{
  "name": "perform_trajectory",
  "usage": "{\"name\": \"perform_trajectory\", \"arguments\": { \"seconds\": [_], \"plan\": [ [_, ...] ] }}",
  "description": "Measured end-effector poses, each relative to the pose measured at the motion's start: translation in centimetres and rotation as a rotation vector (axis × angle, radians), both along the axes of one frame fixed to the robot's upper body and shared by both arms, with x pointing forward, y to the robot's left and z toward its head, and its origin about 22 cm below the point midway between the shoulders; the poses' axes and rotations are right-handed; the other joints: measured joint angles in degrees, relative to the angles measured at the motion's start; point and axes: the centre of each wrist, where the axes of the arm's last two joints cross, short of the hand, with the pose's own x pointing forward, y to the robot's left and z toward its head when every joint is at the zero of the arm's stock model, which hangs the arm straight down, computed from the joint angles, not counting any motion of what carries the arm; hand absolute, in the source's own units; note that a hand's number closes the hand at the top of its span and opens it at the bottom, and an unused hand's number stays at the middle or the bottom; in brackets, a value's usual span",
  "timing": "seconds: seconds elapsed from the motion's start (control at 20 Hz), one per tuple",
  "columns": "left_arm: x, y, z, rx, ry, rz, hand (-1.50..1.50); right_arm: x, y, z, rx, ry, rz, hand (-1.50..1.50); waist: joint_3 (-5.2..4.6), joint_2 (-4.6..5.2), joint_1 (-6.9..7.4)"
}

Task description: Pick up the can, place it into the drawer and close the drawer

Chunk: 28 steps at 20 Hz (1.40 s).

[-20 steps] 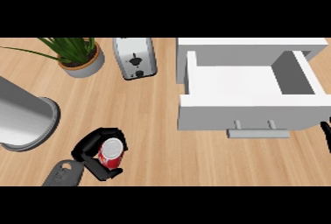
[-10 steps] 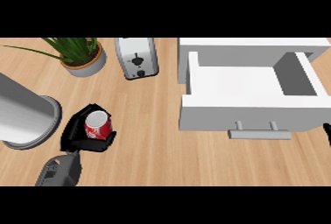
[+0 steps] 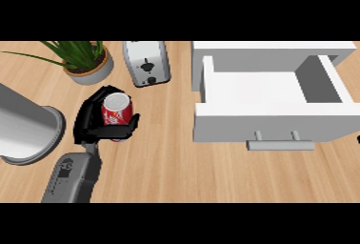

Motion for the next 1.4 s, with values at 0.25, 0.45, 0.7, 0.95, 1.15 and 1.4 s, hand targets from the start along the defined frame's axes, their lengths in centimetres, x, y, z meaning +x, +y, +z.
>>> {"name": "perform_trajectory", "arguments": {
  "seconds": [0.25,0.45,0.7,0.95,1.15,1.4],
  "plan": [
    [1.2,-3.1,4.6,0.023,-0.041,-0.031,1.5,-0.1,-0.2,-0.2,-0.004,0.007,-0.001,-1.5,-0.02,0.01,-0.12],
    [2.2,-6.5,7.9,0.026,-0.049,-0.059,1.5,-0.4,-0.4,-0.3,-0.008,0.006,-0.001,-1.5,-0.02,0.04,-0.35],
    [3.4,-9.6,11.3,0.053,-0.061,-0.094,1.5,0.0,-0.8,-0.9,-0.013,0.004,-0.006,-1.5,-0.02,0.1,-0.44],
    [4.5,-13.6,15.2,0.082,-0.097,-0.112,1.5,0.4,-0.5,0.1,-0.01,-0.006,-0.005,-1.5,-0.01,0.14,-0.69],
    [5.6,-15.9,18.2,0.086,-0.108,-0.121,1.5,0.3,-0.6,-0.1,-0.006,0.001,-0.005,-1.5,-0.02,0.17,-0.88],
    [6.6,-18.8,20.4,0.103,-0.106,-0.126,1.5,0.0,-0.5,0.1,-0.015,0.002,-0.002,-1.5,0.0,0.24,-1.23]
  ]
}}
